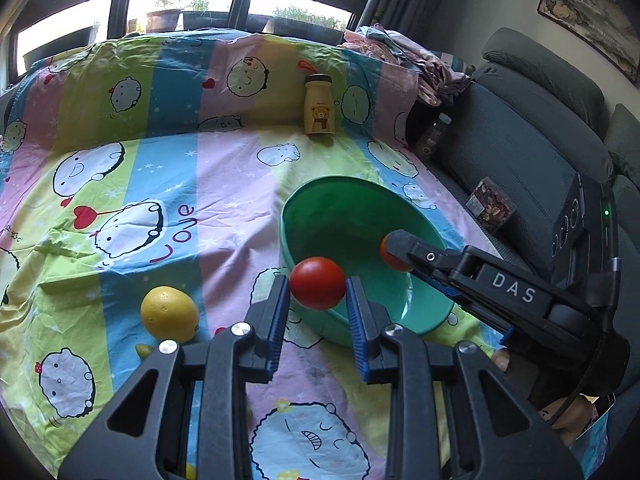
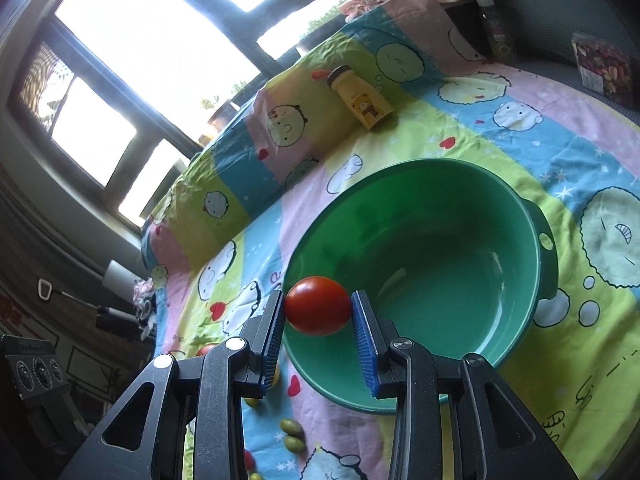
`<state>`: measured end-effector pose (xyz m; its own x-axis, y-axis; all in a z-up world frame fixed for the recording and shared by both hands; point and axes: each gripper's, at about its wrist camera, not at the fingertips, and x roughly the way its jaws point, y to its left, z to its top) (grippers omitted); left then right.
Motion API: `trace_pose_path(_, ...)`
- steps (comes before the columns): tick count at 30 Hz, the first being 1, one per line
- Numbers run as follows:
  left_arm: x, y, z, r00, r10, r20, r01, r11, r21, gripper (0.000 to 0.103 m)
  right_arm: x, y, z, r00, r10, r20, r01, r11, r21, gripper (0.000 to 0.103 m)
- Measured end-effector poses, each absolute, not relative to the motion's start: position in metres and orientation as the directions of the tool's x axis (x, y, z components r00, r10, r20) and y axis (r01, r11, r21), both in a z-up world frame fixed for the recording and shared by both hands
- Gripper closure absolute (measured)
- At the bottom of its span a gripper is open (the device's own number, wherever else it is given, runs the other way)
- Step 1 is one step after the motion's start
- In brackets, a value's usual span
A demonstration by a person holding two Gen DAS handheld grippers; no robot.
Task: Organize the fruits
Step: 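Lower both held tomatoes over the inside of the green bowl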
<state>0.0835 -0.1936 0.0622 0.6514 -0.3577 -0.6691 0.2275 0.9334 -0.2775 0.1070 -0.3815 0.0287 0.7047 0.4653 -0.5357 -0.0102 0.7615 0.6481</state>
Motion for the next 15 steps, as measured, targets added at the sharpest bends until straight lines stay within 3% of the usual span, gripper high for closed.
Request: trace_pose_path(15, 0.109, -0.226, 0.062, 0.599, -0.417, -0.684, 0.299, 0.909, -0.292, 0.075, 0.108, -0.406, 0.021, 0.724, 0.397, -0.564, 0.083, 0.762, 0.642, 0.067)
